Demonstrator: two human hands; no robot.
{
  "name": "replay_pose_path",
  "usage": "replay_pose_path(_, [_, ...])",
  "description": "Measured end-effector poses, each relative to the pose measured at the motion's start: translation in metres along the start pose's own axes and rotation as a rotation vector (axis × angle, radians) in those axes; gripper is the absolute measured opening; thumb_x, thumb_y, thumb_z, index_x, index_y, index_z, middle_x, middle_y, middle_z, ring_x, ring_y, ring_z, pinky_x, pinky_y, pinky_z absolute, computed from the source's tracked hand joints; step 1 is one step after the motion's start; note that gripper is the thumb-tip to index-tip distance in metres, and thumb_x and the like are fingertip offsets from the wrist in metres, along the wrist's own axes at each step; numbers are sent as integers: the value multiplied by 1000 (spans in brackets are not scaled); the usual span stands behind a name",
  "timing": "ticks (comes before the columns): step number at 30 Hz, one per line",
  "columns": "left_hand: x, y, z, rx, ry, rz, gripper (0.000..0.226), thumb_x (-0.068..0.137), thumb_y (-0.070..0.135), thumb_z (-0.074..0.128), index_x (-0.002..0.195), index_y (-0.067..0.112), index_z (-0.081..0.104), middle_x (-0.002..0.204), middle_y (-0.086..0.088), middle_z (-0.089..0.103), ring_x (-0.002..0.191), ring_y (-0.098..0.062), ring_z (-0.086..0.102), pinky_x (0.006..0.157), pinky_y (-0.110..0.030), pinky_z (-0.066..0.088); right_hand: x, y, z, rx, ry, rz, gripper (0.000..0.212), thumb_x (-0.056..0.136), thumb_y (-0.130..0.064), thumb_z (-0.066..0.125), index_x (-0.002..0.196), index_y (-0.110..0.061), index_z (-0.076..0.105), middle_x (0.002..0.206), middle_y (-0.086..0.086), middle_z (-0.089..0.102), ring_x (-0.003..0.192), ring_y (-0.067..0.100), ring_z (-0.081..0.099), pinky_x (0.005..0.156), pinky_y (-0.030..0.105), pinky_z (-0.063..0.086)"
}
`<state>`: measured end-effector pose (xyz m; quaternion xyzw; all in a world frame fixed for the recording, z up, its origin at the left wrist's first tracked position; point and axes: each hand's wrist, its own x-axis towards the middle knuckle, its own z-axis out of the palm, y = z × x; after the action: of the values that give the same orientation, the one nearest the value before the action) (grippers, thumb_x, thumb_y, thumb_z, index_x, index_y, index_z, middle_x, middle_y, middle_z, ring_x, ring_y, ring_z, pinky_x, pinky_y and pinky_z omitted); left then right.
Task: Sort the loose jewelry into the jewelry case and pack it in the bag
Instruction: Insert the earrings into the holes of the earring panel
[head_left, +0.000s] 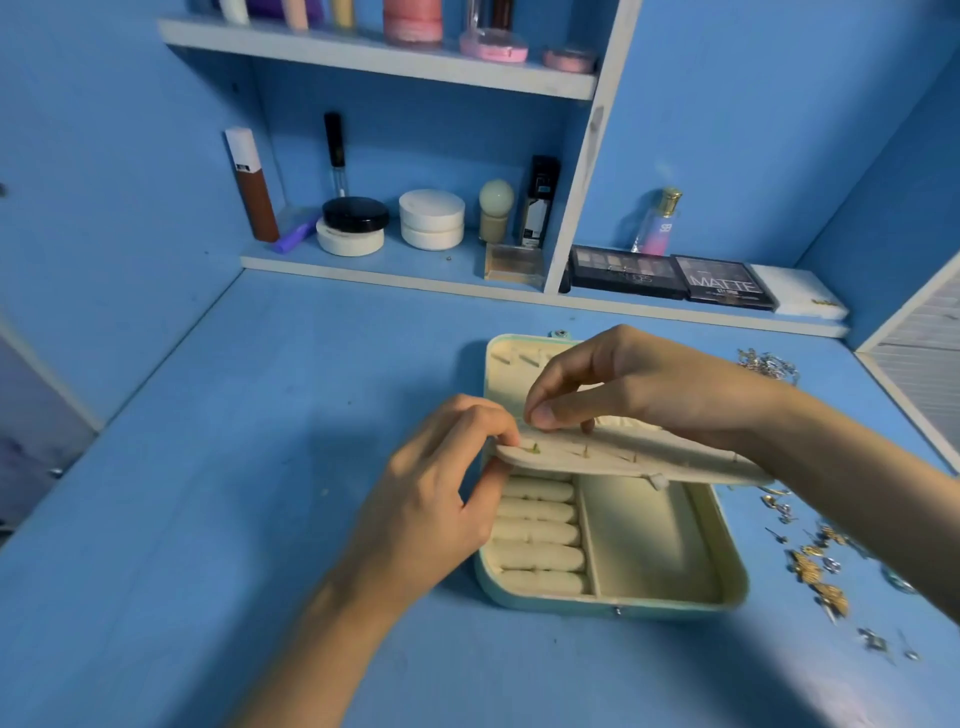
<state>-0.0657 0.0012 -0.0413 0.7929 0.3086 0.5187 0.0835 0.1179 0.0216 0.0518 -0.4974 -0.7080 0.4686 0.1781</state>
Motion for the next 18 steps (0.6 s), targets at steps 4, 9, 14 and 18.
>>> replay_pose_path(4, [0, 0, 0, 5, -2, 4, 16, 83, 4, 53, 93, 17, 49, 88, -1, 62, 87, -11, 59, 85, -15, 45, -1, -1, 0, -8, -3, -5, 5, 81, -12, 69, 81, -11, 73, 73, -2, 67, 66, 4, 54, 66, 17, 43])
replay_pose_path(9, [0, -1, 0, 15, -5, 7, 16, 84, 4, 54, 93, 16, 49, 88, -1, 61, 86, -11, 59, 84, -15, 46, 0, -2, 0, -46, -10, -2, 5, 82, -15, 69, 81, -13, 74, 73, -5, 68, 67, 2, 55, 67, 18, 43])
replay_pose_path(14, [0, -1, 1, 33, -2, 3, 17, 84, 4, 55, 94, 17, 49, 88, -1, 62, 86, -9, 58, 85, -11, 43, 0, -1, 1, -135, -3, -16, 5, 80, -23, 71, 82, -20, 75, 81, -3, 71, 76, 6, 59, 75, 17, 44])
replay_pose_path(18, [0, -1, 1, 37, 3, 12, 16, 85, 4, 56, 94, 16, 49, 87, -1, 62, 86, -10, 58, 85, -12, 44, 1, -2, -1, -154, -20, -23, 5, 80, -22, 71, 83, -21, 75, 82, -5, 71, 78, 12, 61, 77, 22, 47])
